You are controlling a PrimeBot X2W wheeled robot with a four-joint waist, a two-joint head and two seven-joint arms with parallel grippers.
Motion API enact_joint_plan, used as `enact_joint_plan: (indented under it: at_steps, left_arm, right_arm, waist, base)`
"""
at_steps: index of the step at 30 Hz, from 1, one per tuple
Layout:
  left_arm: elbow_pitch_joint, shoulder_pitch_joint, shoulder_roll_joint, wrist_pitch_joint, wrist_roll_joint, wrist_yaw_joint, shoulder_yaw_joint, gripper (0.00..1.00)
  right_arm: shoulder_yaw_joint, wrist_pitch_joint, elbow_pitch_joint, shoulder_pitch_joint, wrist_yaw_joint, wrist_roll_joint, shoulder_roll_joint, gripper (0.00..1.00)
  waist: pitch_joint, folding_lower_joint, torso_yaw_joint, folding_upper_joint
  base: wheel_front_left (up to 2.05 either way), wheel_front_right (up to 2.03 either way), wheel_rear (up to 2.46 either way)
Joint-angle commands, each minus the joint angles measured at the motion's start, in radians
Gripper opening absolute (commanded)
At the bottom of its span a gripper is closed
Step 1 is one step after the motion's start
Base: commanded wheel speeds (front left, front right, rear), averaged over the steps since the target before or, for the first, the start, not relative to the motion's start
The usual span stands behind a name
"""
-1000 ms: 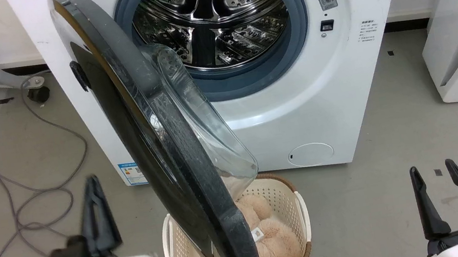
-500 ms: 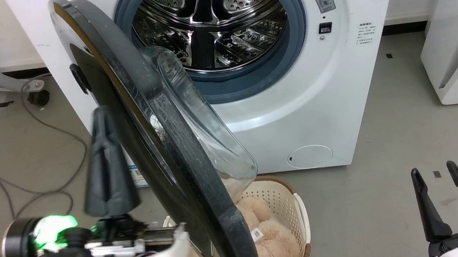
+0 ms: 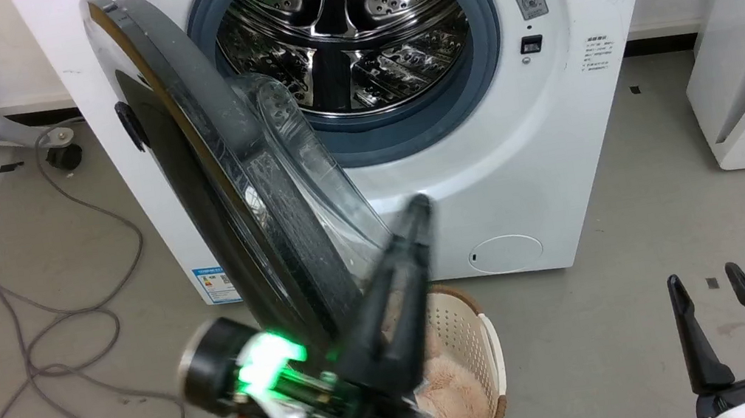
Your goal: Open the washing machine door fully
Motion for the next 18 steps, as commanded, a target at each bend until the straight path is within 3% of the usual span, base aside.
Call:
enact_joint_plan:
  at_steps: [1, 11, 18]
  left_arm:
    - [0.006, -0.005, 0.002, -0.005, 0.007, -0.008, -0.023, 0.00]
    - [0.093, 0.038, 0.004, -0.005, 0.015, -0.039, -0.128, 0.00]
    - [0.200, 0.098, 0.010, -0.005, 0.018, -0.038, -0.176, 0.00]
  right_arm:
    - [0.001, -0.005, -0.003, 0.015, 0.001, 0.004, 0.004, 1.00]
    - [-0.003, -0.005, 0.003, 0.019, 0.001, 0.003, 0.004, 1.00]
    - [-0.003, -0.005, 0.006, 0.019, 0.001, 0.002, 0.004, 1.00]
  waist:
    - [0.000, 0.0000, 0.000, 0.0000]
    - [-0.004, 0.0000, 0.003, 0.0000]
    - [-0.001, 0.0000, 0.008, 0.0000]
  base:
    - [0.00, 0.00, 0.00]
    - [0.00, 0.00, 0.00]
    - [0.00, 0.00, 0.00]
